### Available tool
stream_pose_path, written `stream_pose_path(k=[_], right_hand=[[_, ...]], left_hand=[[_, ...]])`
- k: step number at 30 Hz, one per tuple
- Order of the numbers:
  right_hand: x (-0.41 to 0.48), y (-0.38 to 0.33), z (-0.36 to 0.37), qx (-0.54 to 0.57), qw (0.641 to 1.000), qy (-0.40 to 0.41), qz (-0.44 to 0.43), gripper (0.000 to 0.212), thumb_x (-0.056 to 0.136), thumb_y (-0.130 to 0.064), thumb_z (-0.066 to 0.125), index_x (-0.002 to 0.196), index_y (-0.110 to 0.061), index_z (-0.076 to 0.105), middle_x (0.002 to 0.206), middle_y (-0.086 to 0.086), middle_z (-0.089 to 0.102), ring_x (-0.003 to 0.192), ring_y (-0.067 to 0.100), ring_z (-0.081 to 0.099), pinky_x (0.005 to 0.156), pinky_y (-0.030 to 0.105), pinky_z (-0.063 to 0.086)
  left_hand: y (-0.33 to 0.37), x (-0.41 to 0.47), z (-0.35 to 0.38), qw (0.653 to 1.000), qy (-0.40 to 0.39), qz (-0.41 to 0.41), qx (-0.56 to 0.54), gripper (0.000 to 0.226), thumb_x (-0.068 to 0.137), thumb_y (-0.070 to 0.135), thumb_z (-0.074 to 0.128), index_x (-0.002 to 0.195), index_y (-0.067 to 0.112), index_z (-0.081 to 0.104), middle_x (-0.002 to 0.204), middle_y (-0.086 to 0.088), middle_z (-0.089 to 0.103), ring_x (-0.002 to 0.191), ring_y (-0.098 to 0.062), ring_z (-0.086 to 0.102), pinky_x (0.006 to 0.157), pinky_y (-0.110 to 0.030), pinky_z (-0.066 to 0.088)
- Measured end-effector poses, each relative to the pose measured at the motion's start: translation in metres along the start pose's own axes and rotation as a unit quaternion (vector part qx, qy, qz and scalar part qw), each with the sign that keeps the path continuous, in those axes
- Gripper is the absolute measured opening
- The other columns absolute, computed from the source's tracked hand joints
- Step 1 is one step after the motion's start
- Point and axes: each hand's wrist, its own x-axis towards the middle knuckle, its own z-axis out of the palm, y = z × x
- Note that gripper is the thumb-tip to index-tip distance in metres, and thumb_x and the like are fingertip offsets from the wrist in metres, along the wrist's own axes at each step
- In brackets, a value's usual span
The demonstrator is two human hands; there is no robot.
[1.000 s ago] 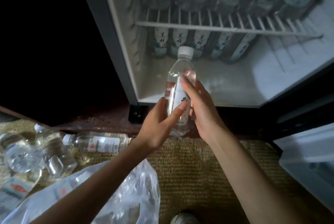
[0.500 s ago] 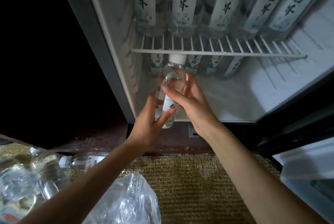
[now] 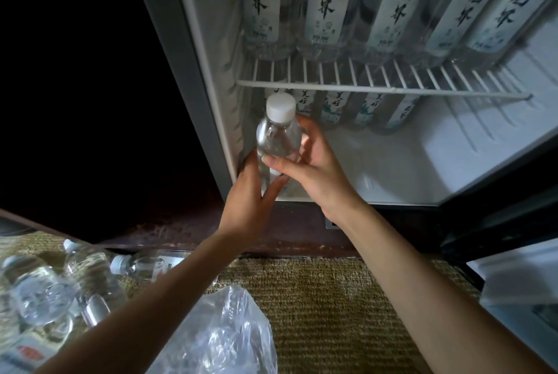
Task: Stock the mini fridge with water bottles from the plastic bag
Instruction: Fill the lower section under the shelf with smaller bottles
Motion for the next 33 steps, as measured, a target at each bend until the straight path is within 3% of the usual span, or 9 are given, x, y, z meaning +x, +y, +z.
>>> stream_pose_path(k=[4, 11, 14, 17, 19, 22, 26, 30, 33], right_hand=[[-0.003, 0.004, 0.007, 0.005, 1.0, 0.004, -0.007, 0.068, 0.077, -0.002, 0.074, 0.135, -0.017, 0.041, 0.126, 0.005, 0.058, 0.11, 0.007, 0.06, 0.087, 0.017, 0.049], [-0.013, 0.019, 0.012, -0.006, 0.999, 0.028, -0.018, 0.058, 0.083, -0.007, 0.07, 0.134, -0.013, 0.044, 0.127, 0.002, 0.059, 0.115, 0.007, 0.057, 0.092, 0.017, 0.047], [-0.028, 0.033, 0.011, 0.02, 0.998, 0.054, 0.008, 0.062, 0.087, -0.012, 0.065, 0.143, -0.02, 0.038, 0.137, -0.002, 0.053, 0.124, 0.001, 0.05, 0.099, 0.018, 0.044], [-0.045, 0.04, 0.013, 0.037, 0.996, 0.076, 0.034, 0.057, 0.09, -0.034, 0.055, 0.144, -0.034, 0.035, 0.142, -0.01, 0.047, 0.129, 0.0, 0.045, 0.11, 0.028, 0.037], [-0.055, 0.042, 0.018, 0.039, 0.996, 0.073, 0.045, 0.049, 0.095, -0.043, 0.043, 0.143, -0.04, 0.034, 0.145, -0.018, 0.043, 0.131, -0.004, 0.041, 0.114, 0.03, 0.032], [-0.066, 0.047, 0.026, 0.031, 0.996, 0.065, 0.045, 0.047, 0.097, -0.048, 0.033, 0.144, -0.042, 0.03, 0.15, -0.019, 0.035, 0.136, -0.002, 0.034, 0.117, 0.031, 0.027], [-0.068, 0.051, 0.029, 0.042, 0.996, 0.063, 0.046, 0.049, 0.098, -0.05, 0.027, 0.146, -0.039, 0.028, 0.151, -0.021, 0.031, 0.138, -0.004, 0.029, 0.119, 0.035, 0.023], [-0.063, 0.053, 0.028, 0.029, 0.997, 0.052, 0.049, 0.064, 0.087, -0.068, 0.035, 0.144, -0.04, 0.033, 0.15, -0.022, 0.034, 0.138, -0.002, 0.032, 0.118, 0.036, 0.024], [-0.055, 0.049, 0.026, 0.025, 0.997, 0.035, 0.068, 0.069, 0.079, -0.079, 0.035, 0.14, -0.047, 0.035, 0.149, -0.025, 0.033, 0.136, -0.002, 0.034, 0.118, 0.034, 0.025]], left_hand=[[0.0, -0.01, 0.005, 0.999, 0.036, -0.02, -0.006, 0.049, 0.092, 0.032, 0.052, 0.133, 0.008, 0.039, 0.132, -0.004, 0.053, 0.118, -0.018, 0.055, 0.089, -0.027, 0.046], [0.009, -0.024, 0.013, 0.989, 0.089, -0.035, -0.116, 0.049, 0.092, 0.017, 0.051, 0.14, 0.016, 0.037, 0.137, 0.002, 0.051, 0.124, -0.008, 0.052, 0.098, -0.038, 0.049], [0.007, -0.035, 0.01, 0.976, 0.049, -0.051, -0.204, 0.061, 0.093, -0.002, 0.045, 0.148, 0.021, 0.028, 0.146, 0.009, 0.042, 0.125, 0.003, 0.047, 0.098, -0.021, 0.046], [0.008, -0.053, 0.007, 0.961, 0.008, -0.077, -0.266, 0.075, 0.088, -0.016, 0.036, 0.149, 0.025, 0.026, 0.146, 0.024, 0.037, 0.13, 0.008, 0.039, 0.102, -0.009, 0.035], [0.013, -0.065, 0.006, 0.951, -0.018, -0.083, -0.298, 0.081, 0.085, -0.023, 0.033, 0.144, 0.032, 0.027, 0.138, 0.037, 0.038, 0.133, 0.011, 0.031, 0.105, -0.008, 0.03], [0.023, -0.071, 0.005, 0.93, -0.056, -0.101, -0.35, 0.084, 0.084, -0.029, 0.027, 0.14, 0.033, 0.023, 0.119, 0.049, 0.046, 0.12, 0.022, 0.039, 0.091, 0.0, 0.036], [0.028, -0.065, 0.005, 0.911, -0.065, -0.123, -0.389, 0.081, 0.086, -0.026, 0.029, 0.149, 0.023, 0.018, 0.114, 0.042, 0.056, 0.113, 0.019, 0.049, 0.085, -0.004, 0.043], [0.029, -0.058, 0.003, 0.913, -0.055, -0.126, -0.384, 0.085, 0.084, -0.026, 0.028, 0.15, 0.025, 0.015, 0.111, 0.033, 0.063, 0.109, 0.01, 0.057, 0.081, -0.009, 0.047], [0.028, -0.049, 0.002, 0.915, -0.036, -0.146, -0.374, 0.079, 0.089, -0.017, 0.03, 0.15, 0.032, 0.016, 0.119, 0.034, 0.058, 0.114, 0.014, 0.05, 0.085, -0.008, 0.044]])
